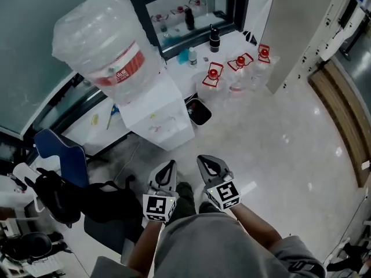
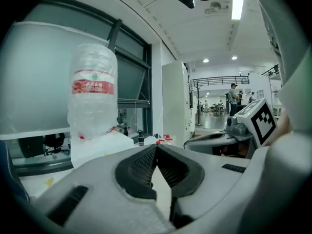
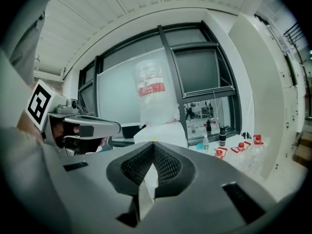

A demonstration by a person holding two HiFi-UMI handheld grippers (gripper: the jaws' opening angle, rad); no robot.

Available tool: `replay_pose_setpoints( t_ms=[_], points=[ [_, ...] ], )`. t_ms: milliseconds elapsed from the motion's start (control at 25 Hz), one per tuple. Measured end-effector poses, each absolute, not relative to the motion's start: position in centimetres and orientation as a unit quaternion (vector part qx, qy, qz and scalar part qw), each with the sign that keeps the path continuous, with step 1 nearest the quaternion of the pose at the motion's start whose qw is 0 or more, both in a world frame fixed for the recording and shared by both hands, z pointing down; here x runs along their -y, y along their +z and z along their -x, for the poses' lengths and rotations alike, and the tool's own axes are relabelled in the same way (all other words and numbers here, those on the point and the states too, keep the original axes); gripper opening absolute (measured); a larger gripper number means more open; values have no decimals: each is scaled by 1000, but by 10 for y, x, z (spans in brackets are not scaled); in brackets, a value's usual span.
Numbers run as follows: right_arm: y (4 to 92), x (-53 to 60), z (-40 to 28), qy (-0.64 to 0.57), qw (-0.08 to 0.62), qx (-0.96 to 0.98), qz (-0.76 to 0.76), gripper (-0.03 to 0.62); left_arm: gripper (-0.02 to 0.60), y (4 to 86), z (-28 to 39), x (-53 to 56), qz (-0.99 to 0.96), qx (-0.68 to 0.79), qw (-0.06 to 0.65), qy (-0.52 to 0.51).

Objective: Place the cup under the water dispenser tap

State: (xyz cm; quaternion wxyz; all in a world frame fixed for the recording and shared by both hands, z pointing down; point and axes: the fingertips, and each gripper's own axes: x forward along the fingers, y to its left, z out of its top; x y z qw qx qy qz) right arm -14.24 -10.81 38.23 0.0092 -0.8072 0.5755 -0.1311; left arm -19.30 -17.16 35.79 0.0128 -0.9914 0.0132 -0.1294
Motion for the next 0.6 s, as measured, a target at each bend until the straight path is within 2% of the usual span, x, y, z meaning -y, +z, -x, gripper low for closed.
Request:
replay_pose_setpoints(
  t_ms=[600],
  points=[
    [321, 91, 149, -71, 7, -583, 810, 9, 11, 294, 203, 161, 995, -19, 57, -84]
  ],
)
